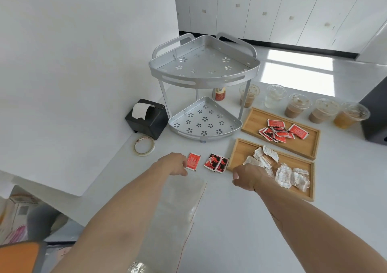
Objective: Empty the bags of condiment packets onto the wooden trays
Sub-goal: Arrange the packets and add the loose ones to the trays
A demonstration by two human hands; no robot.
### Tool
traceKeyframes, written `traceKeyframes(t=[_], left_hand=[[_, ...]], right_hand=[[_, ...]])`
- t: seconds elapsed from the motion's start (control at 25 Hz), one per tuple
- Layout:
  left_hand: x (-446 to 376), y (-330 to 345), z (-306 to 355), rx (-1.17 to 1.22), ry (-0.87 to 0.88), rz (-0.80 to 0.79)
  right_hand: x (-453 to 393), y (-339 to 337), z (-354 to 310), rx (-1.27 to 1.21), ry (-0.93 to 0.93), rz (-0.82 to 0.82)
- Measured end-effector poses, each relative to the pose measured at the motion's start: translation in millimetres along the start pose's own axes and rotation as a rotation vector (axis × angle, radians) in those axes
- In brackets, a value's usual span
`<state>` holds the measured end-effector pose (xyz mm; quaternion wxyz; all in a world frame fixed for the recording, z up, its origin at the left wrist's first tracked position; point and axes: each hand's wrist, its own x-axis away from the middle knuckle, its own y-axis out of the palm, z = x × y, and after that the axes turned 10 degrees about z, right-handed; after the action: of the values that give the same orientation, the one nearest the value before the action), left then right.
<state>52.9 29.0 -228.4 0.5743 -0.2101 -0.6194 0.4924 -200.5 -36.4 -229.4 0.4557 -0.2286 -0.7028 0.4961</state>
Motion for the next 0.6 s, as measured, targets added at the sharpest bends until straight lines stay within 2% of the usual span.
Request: traceKeyframes(t=[0.16, 0.24, 0.6], left_hand=[[-23.6, -4.3, -6.8, -0.033, 0.061, 0.023], [-33.0, -3.7, -6.6, -0.080, 0.108, 0.047], [-59.2, 21.6, -7.7, -0.229, 0.331, 0.239]], right_hand=[[-20.8, -3.2, -14.5, 0.005, 0.045, 0.185], [-32.2, -2.9, -20.9, 0.000, 0.061, 0.228], [-73.6, 17.3, -56.6, 0.029, 0.107, 0.232]])
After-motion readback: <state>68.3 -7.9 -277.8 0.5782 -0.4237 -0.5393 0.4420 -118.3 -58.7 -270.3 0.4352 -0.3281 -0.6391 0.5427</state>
